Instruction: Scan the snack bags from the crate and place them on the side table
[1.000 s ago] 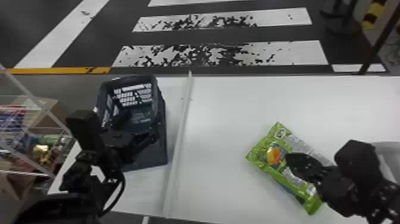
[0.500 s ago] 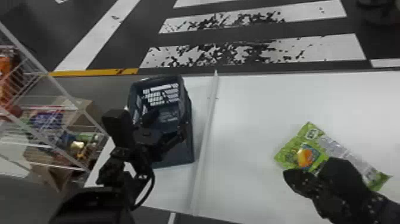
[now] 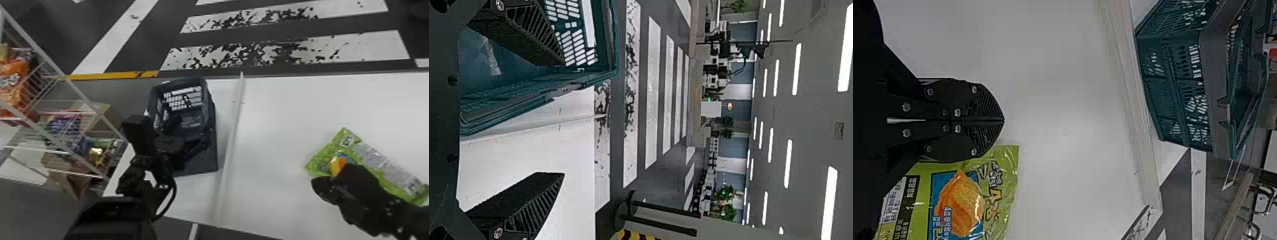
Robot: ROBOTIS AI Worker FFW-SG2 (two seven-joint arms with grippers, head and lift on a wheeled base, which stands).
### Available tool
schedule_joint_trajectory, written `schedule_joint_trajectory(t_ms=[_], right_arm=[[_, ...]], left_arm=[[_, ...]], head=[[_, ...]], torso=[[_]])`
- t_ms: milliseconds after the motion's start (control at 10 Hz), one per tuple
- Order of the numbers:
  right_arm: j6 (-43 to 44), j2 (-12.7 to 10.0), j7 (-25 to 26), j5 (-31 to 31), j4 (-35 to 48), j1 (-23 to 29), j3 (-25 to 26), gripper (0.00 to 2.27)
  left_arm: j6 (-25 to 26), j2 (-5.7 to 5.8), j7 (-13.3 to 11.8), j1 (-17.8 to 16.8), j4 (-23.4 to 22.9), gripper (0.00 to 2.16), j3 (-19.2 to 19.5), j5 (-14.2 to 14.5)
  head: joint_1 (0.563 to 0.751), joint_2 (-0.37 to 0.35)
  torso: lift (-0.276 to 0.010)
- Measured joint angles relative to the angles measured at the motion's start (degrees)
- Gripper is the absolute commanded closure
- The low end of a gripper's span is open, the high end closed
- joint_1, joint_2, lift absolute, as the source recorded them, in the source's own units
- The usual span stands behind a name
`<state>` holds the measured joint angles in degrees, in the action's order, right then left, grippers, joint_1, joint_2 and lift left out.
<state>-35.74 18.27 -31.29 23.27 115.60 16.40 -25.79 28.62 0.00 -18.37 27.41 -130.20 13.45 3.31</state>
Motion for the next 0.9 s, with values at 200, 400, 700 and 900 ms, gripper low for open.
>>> schedule_joint_trajectory(t_ms=[200, 400, 700, 900], right_arm=[[-0.26, -0.35, 1.06, 1.66, -2.86, -1.72, -0.73, 2.21], [-0.26, -0.6, 2.4, 2.87, -4.65, -2.83, -1.25, 2.21], [-0.6, -0.69, 3.03, 3.8, -5.34, -3.94, -0.87, 2.21], [-0.81, -0.69, 3.4, 4.42, -6.07, -4.37, 0.13, 2.21]], left_arm=[[0.0, 0.0, 0.0, 0.18, -0.23, 0.08, 0.0, -0.06], [0.0, 0.0, 0.0, 0.44, -0.46, 0.08, 0.0, -0.06], [0.0, 0.0, 0.0, 0.79, -0.88, 0.08, 0.04, -0.06], [0.0, 0.0, 0.0, 0.81, -0.93, 0.08, -0.11, -0.06]], head=[[0.695, 0.297], [0.695, 0.289], [0.695, 0.27], [0.695, 0.251]], torso=[[-0.094], [-0.094], [-0.094], [-0.094]])
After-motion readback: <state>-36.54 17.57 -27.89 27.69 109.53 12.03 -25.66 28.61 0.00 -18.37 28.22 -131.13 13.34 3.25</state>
